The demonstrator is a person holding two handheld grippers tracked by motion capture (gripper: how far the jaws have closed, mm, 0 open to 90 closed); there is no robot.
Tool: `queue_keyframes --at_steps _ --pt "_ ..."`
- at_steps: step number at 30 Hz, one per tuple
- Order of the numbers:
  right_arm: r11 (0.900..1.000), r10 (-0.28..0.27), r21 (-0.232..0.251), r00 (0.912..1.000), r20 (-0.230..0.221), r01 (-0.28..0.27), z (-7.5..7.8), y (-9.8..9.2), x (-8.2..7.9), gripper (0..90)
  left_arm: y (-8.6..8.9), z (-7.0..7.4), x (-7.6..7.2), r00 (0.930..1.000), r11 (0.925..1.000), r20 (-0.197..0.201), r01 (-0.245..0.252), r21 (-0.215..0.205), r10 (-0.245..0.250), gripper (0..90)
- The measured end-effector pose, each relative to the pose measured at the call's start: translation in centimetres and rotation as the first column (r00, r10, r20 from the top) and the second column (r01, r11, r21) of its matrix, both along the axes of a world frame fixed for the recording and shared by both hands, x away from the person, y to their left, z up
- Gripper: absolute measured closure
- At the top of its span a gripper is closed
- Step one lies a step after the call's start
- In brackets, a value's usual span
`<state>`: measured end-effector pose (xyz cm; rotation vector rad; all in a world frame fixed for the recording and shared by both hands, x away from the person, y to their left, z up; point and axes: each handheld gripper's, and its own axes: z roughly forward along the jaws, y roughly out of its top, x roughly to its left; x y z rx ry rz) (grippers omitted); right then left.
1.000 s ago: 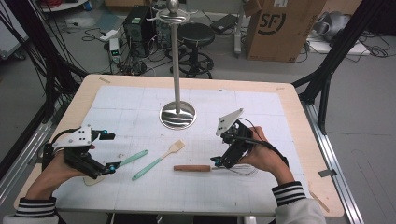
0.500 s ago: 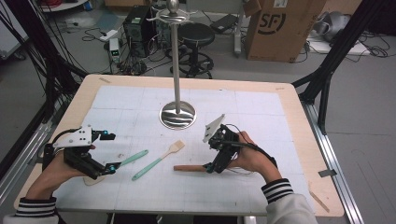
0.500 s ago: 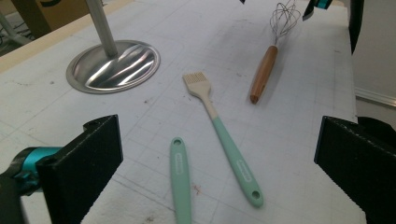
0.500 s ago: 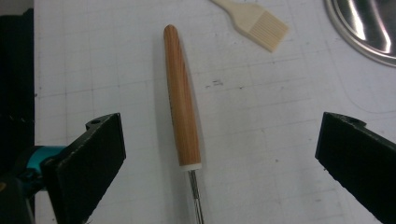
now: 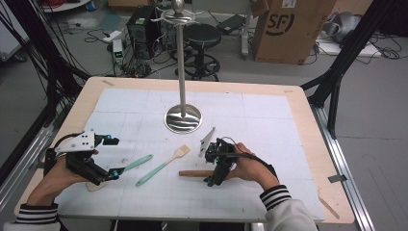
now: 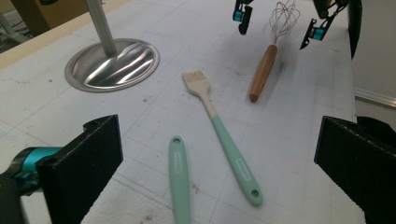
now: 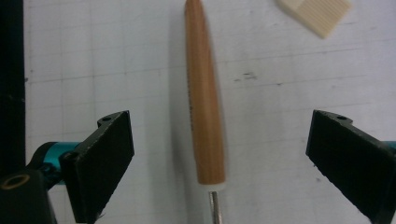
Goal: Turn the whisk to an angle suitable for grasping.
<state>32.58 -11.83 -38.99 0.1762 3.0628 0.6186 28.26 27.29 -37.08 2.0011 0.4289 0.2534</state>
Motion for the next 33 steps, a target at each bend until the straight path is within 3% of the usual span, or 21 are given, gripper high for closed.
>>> queue_keyframes --at_steps 4,5,11,18,25,29,33 --pt "0.999 0.011 -0.043 0.9998 -0.018 -0.012 -0.6 0.4 -0.1 9.6 0.0 0.0 0.0 1.0 1.0 -0.002 -0.003 0.001 0.003 1.6" --pt "0.999 0.013 -0.047 0.9996 -0.024 -0.014 -0.7 0.5 -0.1 13.9 0.0 0.0 0.0 1.0 1.0 -0.002 -0.003 0.0 0.003 1.6" --pt "0.997 0.024 -0.073 0.9985 -0.048 -0.027 -1.1 0.9 -0.1 19.6 0.1 0.0 0.0 1.0 1.0 0.0 -0.002 -0.002 0.002 1.7" --pt "0.993 0.013 -0.113 0.9972 -0.074 -0.022 -1.5 1.0 0.2 40.0 0.0 0.0 0.0 1.0 1.0 -0.002 -0.001 0.0 0.001 1.6" --pt "0.992 0.009 -0.124 0.9976 -0.068 -0.018 -1.7 1.1 0.3 56.4 0.1 0.0 -0.1 1.0 1.0 -0.002 0.0 0.001 0.0 1.6" --pt "0.989 0.015 -0.144 0.9977 -0.065 -0.025 -1.8 1.1 0.2 61.5 0.0 0.0 -0.1 1.0 1.0 -0.003 0.0 0.0 0.0 1.6" --pt "0.986 0.04 -0.158 0.9988 -0.028 -0.044 -1.7 1.3 0.0 70.4 0.0 0.0 -0.1 1.0 1.0 -0.002 0.001 0.003 -0.001 1.6"
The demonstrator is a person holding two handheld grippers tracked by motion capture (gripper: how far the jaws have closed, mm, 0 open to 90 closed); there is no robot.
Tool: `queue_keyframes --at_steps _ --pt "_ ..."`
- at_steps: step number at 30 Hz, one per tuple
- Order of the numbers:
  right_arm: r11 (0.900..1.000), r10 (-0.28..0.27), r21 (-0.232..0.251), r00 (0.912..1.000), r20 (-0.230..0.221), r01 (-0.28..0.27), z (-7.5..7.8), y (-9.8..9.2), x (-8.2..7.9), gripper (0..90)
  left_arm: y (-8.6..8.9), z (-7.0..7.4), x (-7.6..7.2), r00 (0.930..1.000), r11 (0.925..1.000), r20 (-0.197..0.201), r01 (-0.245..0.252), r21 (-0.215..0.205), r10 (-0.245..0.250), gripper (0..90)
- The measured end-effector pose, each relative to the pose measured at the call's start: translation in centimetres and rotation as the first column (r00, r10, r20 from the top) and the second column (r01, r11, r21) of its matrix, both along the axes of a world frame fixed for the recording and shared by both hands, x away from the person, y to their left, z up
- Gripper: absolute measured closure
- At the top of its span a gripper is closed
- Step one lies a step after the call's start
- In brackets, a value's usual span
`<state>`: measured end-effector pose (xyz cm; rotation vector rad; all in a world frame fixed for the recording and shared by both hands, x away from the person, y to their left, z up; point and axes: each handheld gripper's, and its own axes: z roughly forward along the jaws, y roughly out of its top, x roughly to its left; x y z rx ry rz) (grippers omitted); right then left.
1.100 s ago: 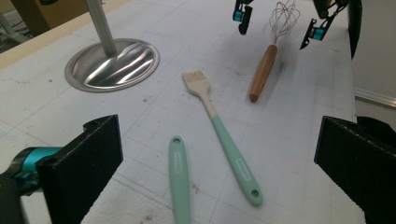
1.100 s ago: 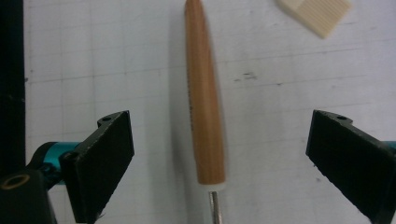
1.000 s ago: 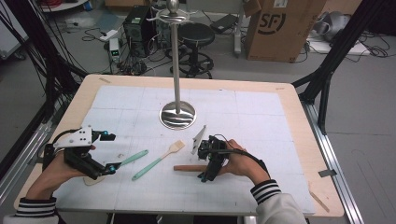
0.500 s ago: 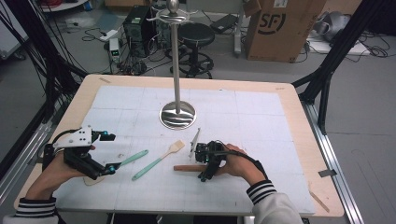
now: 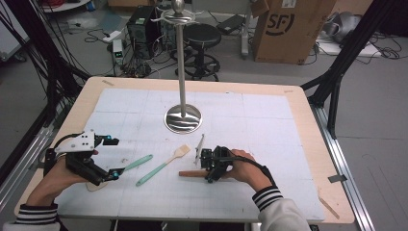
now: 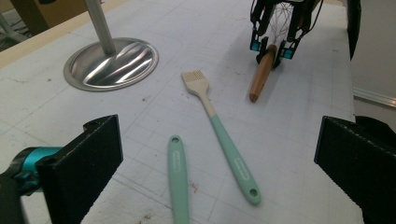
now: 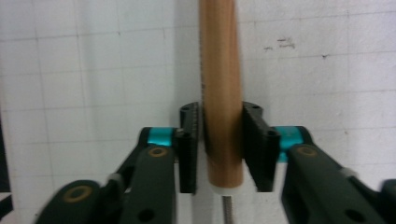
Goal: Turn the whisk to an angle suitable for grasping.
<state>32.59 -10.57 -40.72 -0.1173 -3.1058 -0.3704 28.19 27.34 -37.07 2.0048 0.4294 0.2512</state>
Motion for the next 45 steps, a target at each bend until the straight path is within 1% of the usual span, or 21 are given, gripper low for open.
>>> queue_keyframes --at_steps 3,5,7,10,12,13,16,19,21,25,29,34,35,36,37,38,41,42,43,44,45 --pt "1.0 0.018 -0.012 0.9998 0.009 -0.018 0.0 0.1 -0.1 71.2 0.0 0.0 0.0 1.0 1.0 0.0 0.0 -0.002 0.0 1.7" --pt "1.0 0.015 -0.011 0.9999 0.008 -0.015 0.0 0.1 -0.2 71.8 0.0 -0.1 0.0 1.0 1.0 -0.001 -0.001 -0.003 0.001 1.7" --pt "1.0 0.003 -0.002 0.9999 -0.01 -0.003 0.1 0.1 -0.1 72.3 0.0 -0.1 0.1 1.0 1.0 -0.003 0.001 -0.003 -0.001 1.7" --pt "1.0 -0.008 0.014 0.9999 0.007 0.008 0.3 -0.2 0.0 72.4 -0.1 -0.2 0.1 0.9999 1.0 -0.008 -0.006 -0.002 0.006 1.7" --pt "1.0 -0.009 0.022 1.0 0.005 0.009 0.6 -0.3 0.0 72.4 -0.1 -0.2 0.2 1.0 1.0 -0.007 -0.004 0.0 0.004 1.7" --pt "0.998 -0.014 0.055 0.9999 0.005 0.014 1.1 -0.7 -0.1 72.5 -0.1 -0.2 0.2 1.0 1.0 -0.007 -0.003 -0.001 0.003 1.6" --pt "0.994 -0.019 0.107 0.9998 0.001 0.019 2.0 -1.2 -0.2 72.5 0.0 -0.2 0.2 1.0 1.0 -0.008 -0.004 0.001 0.004 1.7" --pt "0.985 -0.029 0.169 0.9996 0.001 0.028 2.8 -1.7 -0.2 72.5 0.0 -0.2 0.3 1.0 1.0 -0.007 -0.003 0.001 0.003 1.6" --pt "0.98 -0.037 0.196 0.9993 0.007 0.035 3.4 -2.0 -0.3 72.5 0.0 -0.3 0.3 0.9999 1.0 -0.01 -0.008 0.002 0.008 1.6" --pt "0.961 -0.044 0.272 0.999 0.011 0.04 4.4 -2.7 -0.1 72.5 0.0 -0.3 0.4 0.9998 1.0 -0.015 -0.01 0.0 0.01 1.7" --pt "0.93 -0.072 0.361 0.9974 -0.007 0.07 5.3 -3.4 0.1 72.5 0.0 -0.3 0.5 0.9999 0.9999 -0.013 -0.01 0.001 0.01 1.7" --pt "0.888 -0.075 0.453 0.997 -0.02 0.075 6.6 -4.3 0.2 72.5 0.1 -0.3 0.5 0.9999 1.0 -0.014 -0.009 0.001 0.009 1.6" --pt "0.876 -0.075 0.476 0.997 -0.017 0.074 6.8 -4.5 0.2 72.5 0.1 -0.3 0.5 0.9999 1.0 -0.014 -0.009 0.001 0.009 1.7" --pt "0.876 -0.075 0.476 0.997 -0.017 0.074 6.8 -4.5 0.2 72.5 0.1 -0.3 0.5 0.9999 1.0 -0.014 -0.01 0.001 0.01 1.7" --pt "0.86 -0.079 0.504 0.9965 -0.026 0.081 7.3 -4.7 0.3 72.5 0.1 -0.3 0.4 0.9999 1.0 -0.013 -0.009 0.001 0.009 1.7" --pt "0.852 -0.074 0.518 0.9969 -0.027 0.078 7.6 -4.8 0.3 72.5 0.1 -0.3 0.4 0.9999 1.0 -0.011 -0.007 0.001 0.007 1.6" --pt "0.829 -0.061 0.556 0.9979 -0.022 0.063 8.4 -4.9 0.3 72.5 0.2 -0.3 0.4 0.9999 0.9999 -0.011 -0.011 0.0 0.011 1.7" --pt "0.829 -0.061 0.556 0.9979 -0.022 0.063 8.4 -4.9 0.3 72.5 0.2 -0.3 0.4 0.9999 0.9999 -0.012 -0.011 -0.001 0.011 1.7" --pt "0.813 -0.051 0.58 0.9985 -0.023 0.054 9.0 -5.0 0.2 72.5 0.2 -0.3 0.4 0.9999 0.9999 -0.012 -0.012 -0.001 0.012 1.7" --pt "0.813 -0.051 0.58 0.9985 -0.023 0.054 9.0 -5.0 0.2 72.5 0.2 -0.3 0.4 0.9999 0.9999 -0.011 -0.012 -0.001 0.012 1.7" --pt "0.792 -0.039 0.609 0.9989 -0.026 0.047 9.5 -5.1 0.2 72.5 0.2 -0.3 0.4 0.9998 0.9999 -0.013 -0.014 -0.003 0.014 1.7"
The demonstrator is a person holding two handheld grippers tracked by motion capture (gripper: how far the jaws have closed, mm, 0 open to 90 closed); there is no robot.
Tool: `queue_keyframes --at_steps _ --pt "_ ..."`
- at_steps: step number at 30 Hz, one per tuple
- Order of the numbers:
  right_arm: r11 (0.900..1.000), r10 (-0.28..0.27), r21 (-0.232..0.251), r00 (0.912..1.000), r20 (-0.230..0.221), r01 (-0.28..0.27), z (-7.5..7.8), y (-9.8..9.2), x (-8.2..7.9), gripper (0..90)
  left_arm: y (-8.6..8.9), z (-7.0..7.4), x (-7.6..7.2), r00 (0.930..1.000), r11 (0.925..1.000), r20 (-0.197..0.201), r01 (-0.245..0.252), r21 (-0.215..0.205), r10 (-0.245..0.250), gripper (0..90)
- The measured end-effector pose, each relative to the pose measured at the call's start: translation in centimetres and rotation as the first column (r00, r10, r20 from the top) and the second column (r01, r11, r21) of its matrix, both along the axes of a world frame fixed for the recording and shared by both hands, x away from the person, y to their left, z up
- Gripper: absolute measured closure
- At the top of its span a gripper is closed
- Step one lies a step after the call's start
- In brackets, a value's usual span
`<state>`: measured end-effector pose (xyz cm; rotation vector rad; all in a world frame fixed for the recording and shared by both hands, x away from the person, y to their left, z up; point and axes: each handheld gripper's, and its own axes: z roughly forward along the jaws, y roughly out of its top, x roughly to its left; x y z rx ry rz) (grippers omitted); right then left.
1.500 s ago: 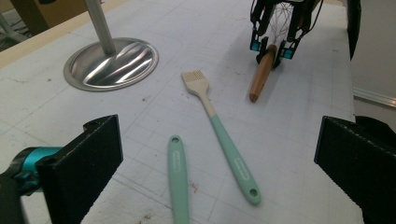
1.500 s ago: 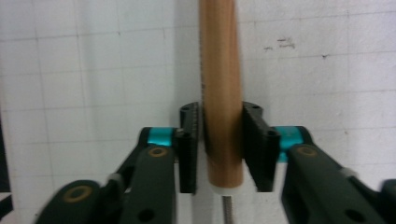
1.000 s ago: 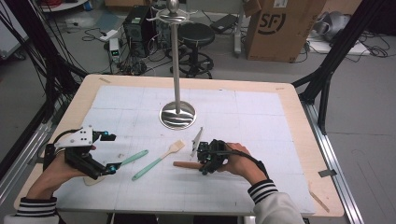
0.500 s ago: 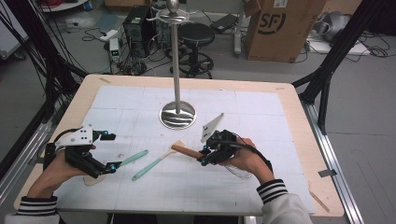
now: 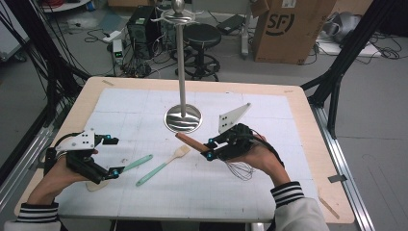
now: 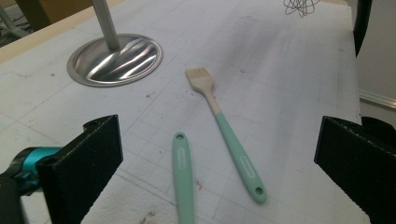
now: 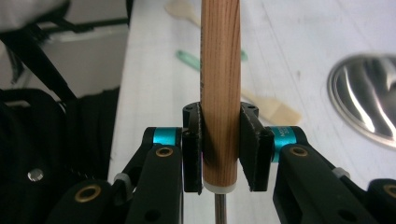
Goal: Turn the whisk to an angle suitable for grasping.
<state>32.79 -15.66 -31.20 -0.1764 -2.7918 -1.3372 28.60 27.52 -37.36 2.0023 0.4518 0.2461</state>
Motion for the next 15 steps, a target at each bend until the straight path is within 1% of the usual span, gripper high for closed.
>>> queue_keyframes --at_steps 2,4,5,6,7,8,9,12,13,15 --pt "1.0 0.001 0.021 1.0 0.001 -0.001 0.6 -0.1 -0.1 72.5 0.0 0.0 0.0 1.0 1.0 0.001 0.001 0.002 -0.001 1.6" --pt "1.0 0.004 0.025 1.0 0.0 -0.004 0.8 -0.1 -0.1 72.5 0.0 0.0 0.0 1.0 1.0 0.001 0.002 0.001 -0.002 1.6" --pt "0.999 0.01 0.049 0.9998 0.017 -0.011 1.4 -0.2 -0.1 72.5 0.0 0.0 0.0 1.0 1.0 0.002 0.003 0.003 -0.003 1.7" --pt "0.998 0.01 0.058 0.9999 0.005 -0.01 1.6 -0.3 -0.2 72.5 0.0 0.0 0.0 1.0 1.0 0.001 0.002 0.003 -0.002 1.7" --pt "0.997 0.008 0.075 0.9999 0.014 -0.009 1.8 -0.3 -0.1 72.4 0.0 0.0 0.0 1.0 1.0 0.002 0.001 0.003 -0.001 1.7" --pt "0.997 0.01 0.082 0.9998 0.017 -0.011 2.0 -0.3 -0.1 72.5 0.0 0.0 0.0 1.0 1.0 0.002 0.002 0.002 -0.002 1.7" --pt "0.996 0.005 0.085 0.9997 0.022 -0.006 2.1 -0.4 -0.1 72.4 0.0 0.0 0.0 1.0 1.0 0.001 0.001 0.001 -0.001 1.7" --pt "0.996 0.005 0.089 0.9998 0.018 -0.007 2.6 -0.6 -0.2 72.4 0.0 0.0 0.0 1.0 1.0 0.003 0.002 0.004 -0.002 1.7" --pt "0.995 0.006 0.095 0.9995 0.032 -0.009 2.7 -0.6 -0.2 72.4 0.0 0.0 0.0 1.0 1.0 0.003 0.002 0.004 -0.002 1.7" --pt "0.995 0.003 0.096 0.9996 0.029 -0.006 2.9 -0.6 -0.2 72.4 0.0 0.0 0.0 1.0 1.0 0.002 0.003 0.005 -0.003 1.6"
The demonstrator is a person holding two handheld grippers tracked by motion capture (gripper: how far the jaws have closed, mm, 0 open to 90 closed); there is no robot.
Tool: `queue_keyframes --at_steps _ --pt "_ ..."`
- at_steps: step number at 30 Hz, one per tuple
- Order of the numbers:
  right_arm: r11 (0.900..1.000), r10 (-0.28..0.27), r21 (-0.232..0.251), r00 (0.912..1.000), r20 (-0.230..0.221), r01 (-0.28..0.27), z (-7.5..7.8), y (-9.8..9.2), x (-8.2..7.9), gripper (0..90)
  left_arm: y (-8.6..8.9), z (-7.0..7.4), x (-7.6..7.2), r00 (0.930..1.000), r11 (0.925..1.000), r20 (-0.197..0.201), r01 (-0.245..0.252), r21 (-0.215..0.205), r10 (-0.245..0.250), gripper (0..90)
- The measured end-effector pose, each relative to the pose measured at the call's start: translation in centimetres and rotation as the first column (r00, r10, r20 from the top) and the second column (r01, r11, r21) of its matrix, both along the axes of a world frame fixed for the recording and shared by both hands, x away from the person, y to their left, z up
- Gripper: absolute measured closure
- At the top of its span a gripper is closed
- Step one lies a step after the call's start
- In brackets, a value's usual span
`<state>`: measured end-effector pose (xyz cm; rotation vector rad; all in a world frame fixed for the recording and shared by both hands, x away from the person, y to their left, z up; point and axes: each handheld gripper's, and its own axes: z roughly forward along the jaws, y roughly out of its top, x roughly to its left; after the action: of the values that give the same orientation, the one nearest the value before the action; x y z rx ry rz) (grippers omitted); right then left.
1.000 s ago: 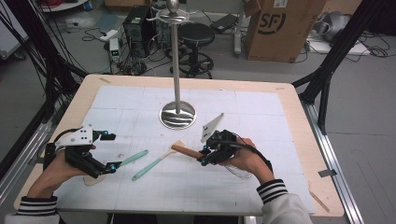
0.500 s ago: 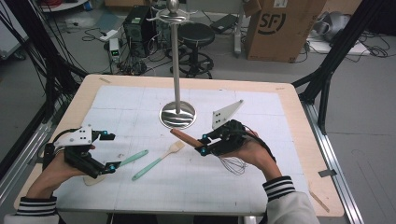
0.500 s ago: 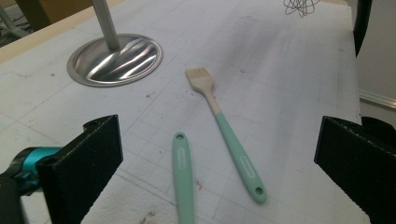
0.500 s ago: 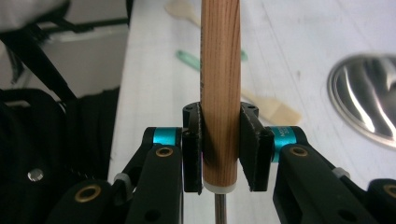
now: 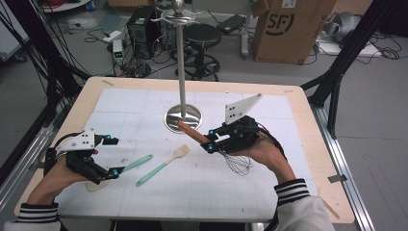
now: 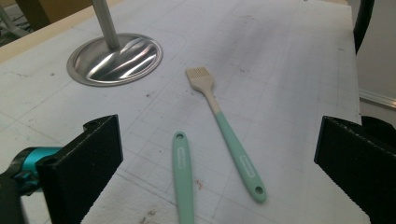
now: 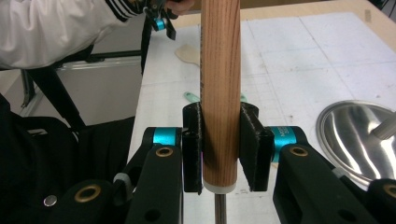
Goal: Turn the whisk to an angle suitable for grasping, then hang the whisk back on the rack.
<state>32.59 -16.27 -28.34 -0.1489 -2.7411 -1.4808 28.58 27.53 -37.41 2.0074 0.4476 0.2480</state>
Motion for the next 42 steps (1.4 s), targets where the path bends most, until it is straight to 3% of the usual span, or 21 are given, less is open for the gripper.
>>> queue_keyframes --at_steps 16,20,26,34,42 --pt "0.998 0.009 0.055 0.9999 -0.006 -0.008 1.1 -0.4 0.0 72.4 0.3 0.7 -0.4 0.9998 0.9998 0.018 0.007 -0.021 -0.006 1.7" --pt "0.998 0.011 0.059 0.9999 -0.008 -0.011 1.2 -0.2 -0.1 72.4 0.0 1.8 -0.3 0.9993 0.9992 0.028 0.025 -0.032 -0.024 1.7" --pt "0.995 0.021 0.095 0.9998 -0.005 -0.021 1.3 -0.1 0.0 72.4 -1.0 4.1 0.0 0.9973 0.9982 0.047 0.057 -0.021 -0.056 1.7" --pt "0.995 0.017 0.101 0.9998 -0.013 -0.016 1.7 0.0 -0.1 72.4 -2.6 6.8 0.4 0.9917 0.9946 0.077 0.103 0.0 -0.103 1.7" --pt "0.992 0.029 0.122 0.9996 -0.005 -0.028 2.6 0.4 0.1 72.4 -3.6 9.4 0.9 0.9838 0.9871 0.095 0.156 -0.035 -0.152 1.7"
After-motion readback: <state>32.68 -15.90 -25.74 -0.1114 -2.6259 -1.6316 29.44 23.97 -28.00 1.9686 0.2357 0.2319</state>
